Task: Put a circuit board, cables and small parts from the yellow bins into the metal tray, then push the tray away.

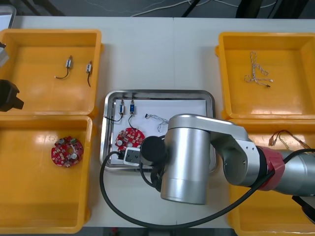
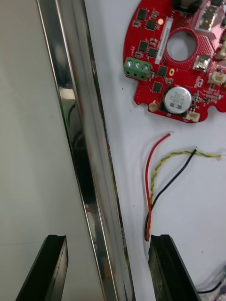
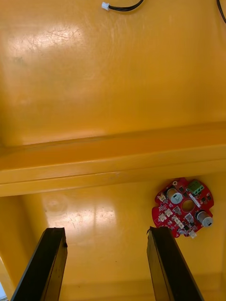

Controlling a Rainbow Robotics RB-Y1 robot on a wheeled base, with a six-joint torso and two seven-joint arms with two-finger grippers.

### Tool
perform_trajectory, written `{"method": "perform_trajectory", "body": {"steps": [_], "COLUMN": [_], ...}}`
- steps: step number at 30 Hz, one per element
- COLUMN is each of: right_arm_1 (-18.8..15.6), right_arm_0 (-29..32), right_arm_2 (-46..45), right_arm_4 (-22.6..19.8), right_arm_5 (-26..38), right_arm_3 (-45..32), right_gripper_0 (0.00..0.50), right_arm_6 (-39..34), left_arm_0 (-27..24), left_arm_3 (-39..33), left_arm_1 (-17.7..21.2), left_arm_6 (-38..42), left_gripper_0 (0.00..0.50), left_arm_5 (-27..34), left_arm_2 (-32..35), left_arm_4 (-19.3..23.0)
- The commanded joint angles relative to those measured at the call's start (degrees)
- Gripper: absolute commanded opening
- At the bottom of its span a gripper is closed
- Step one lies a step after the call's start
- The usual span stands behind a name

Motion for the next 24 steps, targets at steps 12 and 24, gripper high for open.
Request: {"method": "perform_trajectory", "body": {"steps": [12, 24], "right_arm_1": [2.18, 4.38], "right_arm_0": [-2.85, -2.85], "right_arm_2": [8.94, 10.26], "right_arm_4": [3.84, 6.48], "right_arm_5": [-4.73, -5.43], "right_arm_3": [4.04, 6.85], "right_gripper_0": [0.500, 0.500], "right_arm_6": [2.72, 2.72], "left_arm_0": [0.86, 1.04], "left_arm_3": [-2.79, -3.23], "left_arm_1": [-0.04, -0.22], "left_arm_6": [1.33, 1.33], "left_gripper_0": [0.500, 0.500], "left_arm_5": [0.36, 0.36], "left_arm_2": [2.11, 2.11], "left_arm_4": [-2.08, -2.08]}}
